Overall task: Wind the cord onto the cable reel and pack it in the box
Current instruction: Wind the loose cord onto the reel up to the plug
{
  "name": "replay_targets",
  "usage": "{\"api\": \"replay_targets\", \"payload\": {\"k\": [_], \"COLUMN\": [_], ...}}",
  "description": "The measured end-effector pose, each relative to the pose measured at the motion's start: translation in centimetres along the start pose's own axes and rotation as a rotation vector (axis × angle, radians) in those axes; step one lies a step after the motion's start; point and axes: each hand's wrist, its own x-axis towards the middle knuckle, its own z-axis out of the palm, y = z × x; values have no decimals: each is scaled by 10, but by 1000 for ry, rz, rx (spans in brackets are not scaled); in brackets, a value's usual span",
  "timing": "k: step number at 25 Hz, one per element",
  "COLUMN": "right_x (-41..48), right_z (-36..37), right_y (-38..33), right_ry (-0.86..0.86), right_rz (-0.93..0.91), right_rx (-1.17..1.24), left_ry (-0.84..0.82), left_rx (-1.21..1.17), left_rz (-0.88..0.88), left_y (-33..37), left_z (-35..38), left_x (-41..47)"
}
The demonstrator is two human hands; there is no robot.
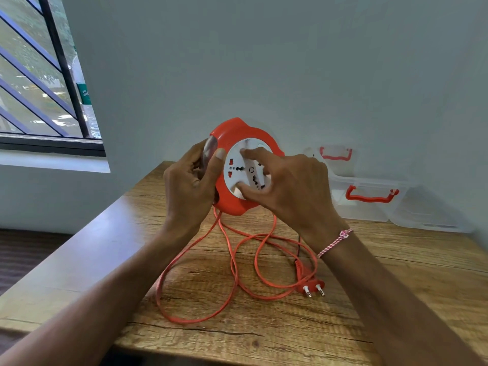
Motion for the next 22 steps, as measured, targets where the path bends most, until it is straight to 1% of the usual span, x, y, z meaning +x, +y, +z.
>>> {"api": "replay_targets", "payload": {"k": [3,6,10,13,14,15,16,19,22], "right_x": [-1,1,3,3,2,3,3,4,4], "right_z": [5,4,1,1,0,0,0,1,-2], "right_y": [-5,-6,-9,-10,-9,-8,-7,-1,5], "right_ry": [1,14,52,15,1,-7,-10,-15,-32], "right_rz": [153,295,508,740,784,770,710,447,164], "right_rx": [77,184,314,568,626,621,566,305,180], "left_ry": [-26,-48,-20,-4,0,6,12,29,45], "left_rx": [28,10,36,17,18,31,44,43,34], "left_rz": [35,30,52,56,56,58,57,27,4], "left_y": [-1,2,5,3,2,2,2,5,4], "left_z": [2,5,7,6,5,5,4,3,2], "left_x": [-4,-8,-11,-8,-7,-6,-6,-5,-3]}}
